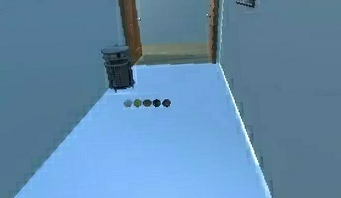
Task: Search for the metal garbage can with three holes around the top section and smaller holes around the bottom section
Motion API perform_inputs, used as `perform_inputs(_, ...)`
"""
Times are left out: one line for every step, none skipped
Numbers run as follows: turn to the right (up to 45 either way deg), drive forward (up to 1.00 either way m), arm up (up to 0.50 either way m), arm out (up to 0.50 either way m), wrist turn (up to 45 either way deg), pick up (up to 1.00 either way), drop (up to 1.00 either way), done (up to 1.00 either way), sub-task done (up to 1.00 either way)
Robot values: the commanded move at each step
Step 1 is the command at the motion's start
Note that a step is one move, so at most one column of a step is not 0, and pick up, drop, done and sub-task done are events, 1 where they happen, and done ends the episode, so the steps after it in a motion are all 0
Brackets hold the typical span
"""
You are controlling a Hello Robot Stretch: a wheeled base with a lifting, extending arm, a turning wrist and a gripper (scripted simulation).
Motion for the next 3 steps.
perform_inputs(0.0, 1.0, 0.0, 0.0, 0.0, 0.0, 0.0, 0.0, 0.0)
perform_inputs(0.0, 1.0, 0.0, 0.0, 0.0, 0.0, 0.0, 0.0, 0.0)
perform_inputs(12.0, 0.0, 0.0, 0.0, 0.0, 0.0, 0.0, 0.0, 0.0)
